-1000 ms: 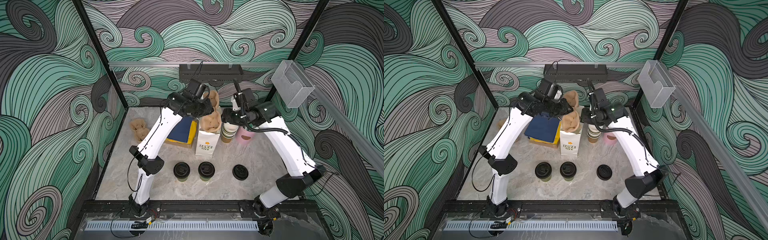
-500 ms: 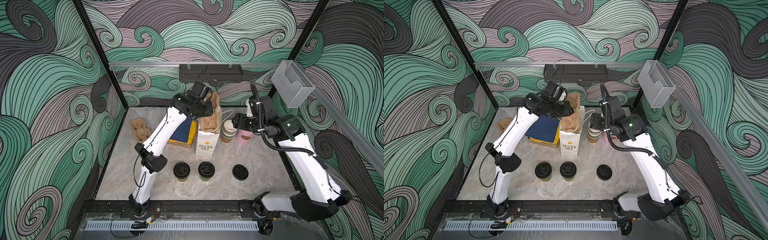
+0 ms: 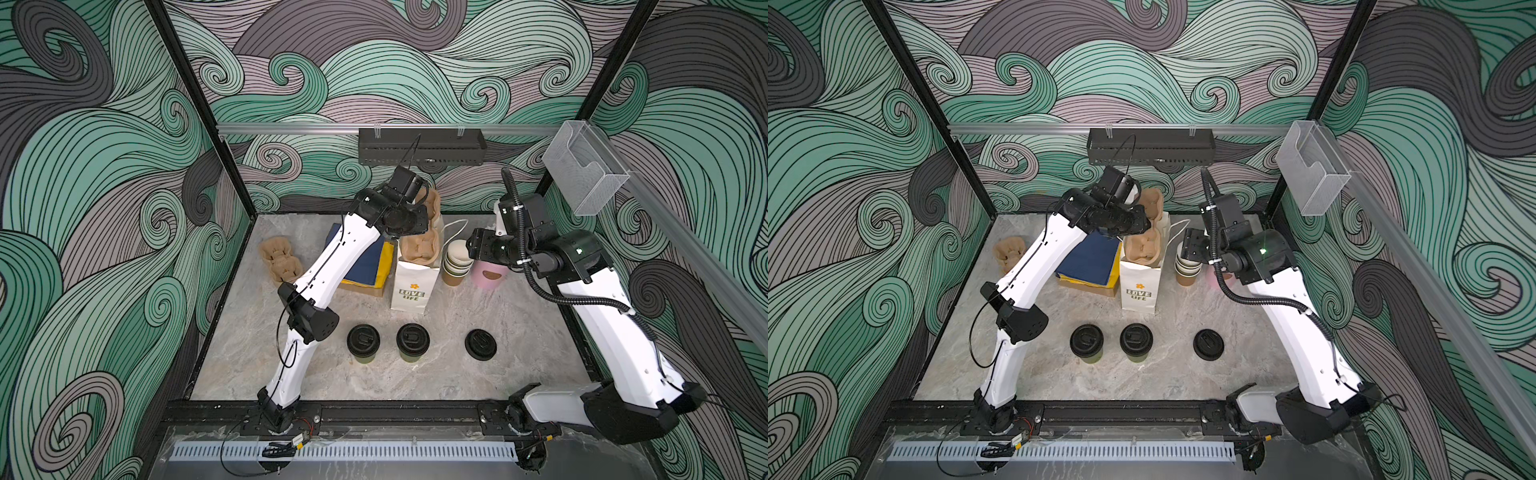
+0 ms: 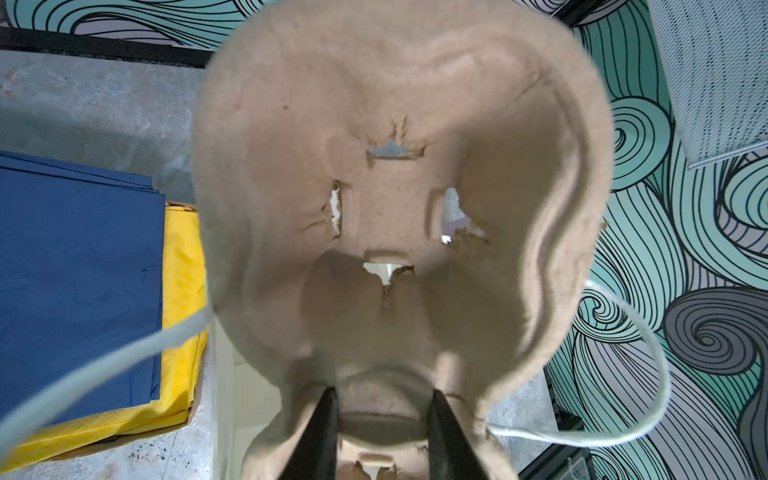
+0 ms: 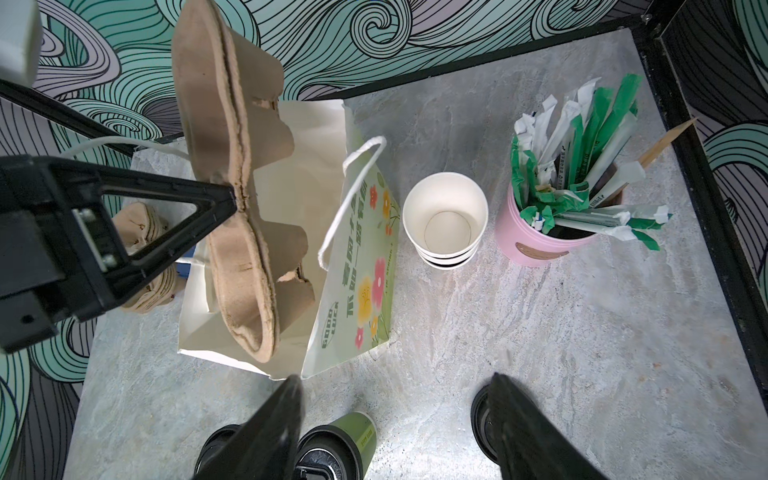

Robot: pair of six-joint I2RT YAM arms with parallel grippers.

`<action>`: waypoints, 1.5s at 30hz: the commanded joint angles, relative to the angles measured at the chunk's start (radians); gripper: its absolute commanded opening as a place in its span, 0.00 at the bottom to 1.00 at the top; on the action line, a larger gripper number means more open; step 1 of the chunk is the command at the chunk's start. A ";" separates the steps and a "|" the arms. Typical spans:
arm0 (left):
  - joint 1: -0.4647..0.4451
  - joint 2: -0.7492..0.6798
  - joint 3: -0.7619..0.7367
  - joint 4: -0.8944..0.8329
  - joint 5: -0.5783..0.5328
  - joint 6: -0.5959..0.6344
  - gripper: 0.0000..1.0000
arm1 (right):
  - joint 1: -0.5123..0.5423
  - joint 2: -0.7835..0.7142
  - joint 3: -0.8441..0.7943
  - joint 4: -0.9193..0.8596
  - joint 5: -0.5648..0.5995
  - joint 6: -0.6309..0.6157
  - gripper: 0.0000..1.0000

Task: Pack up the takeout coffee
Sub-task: 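Hold the bag rim with the right while the left lowers the carrier over it, then lower the brown carrier into the bag with the left gripper and release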

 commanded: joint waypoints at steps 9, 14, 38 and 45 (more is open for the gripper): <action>-0.024 0.000 0.022 -0.143 -0.004 0.012 0.10 | -0.001 -0.034 -0.050 -0.012 0.060 0.027 0.72; -0.031 0.008 0.017 -0.175 -0.006 0.015 0.09 | 0.000 -0.042 -0.075 -0.010 0.060 0.036 0.73; -0.043 0.075 0.004 -0.296 -0.042 0.085 0.08 | -0.014 -0.111 -0.161 -0.005 0.097 0.078 0.74; -0.044 0.101 -0.003 -0.302 -0.055 0.072 0.08 | -0.014 -0.116 -0.166 -0.006 0.101 0.080 0.74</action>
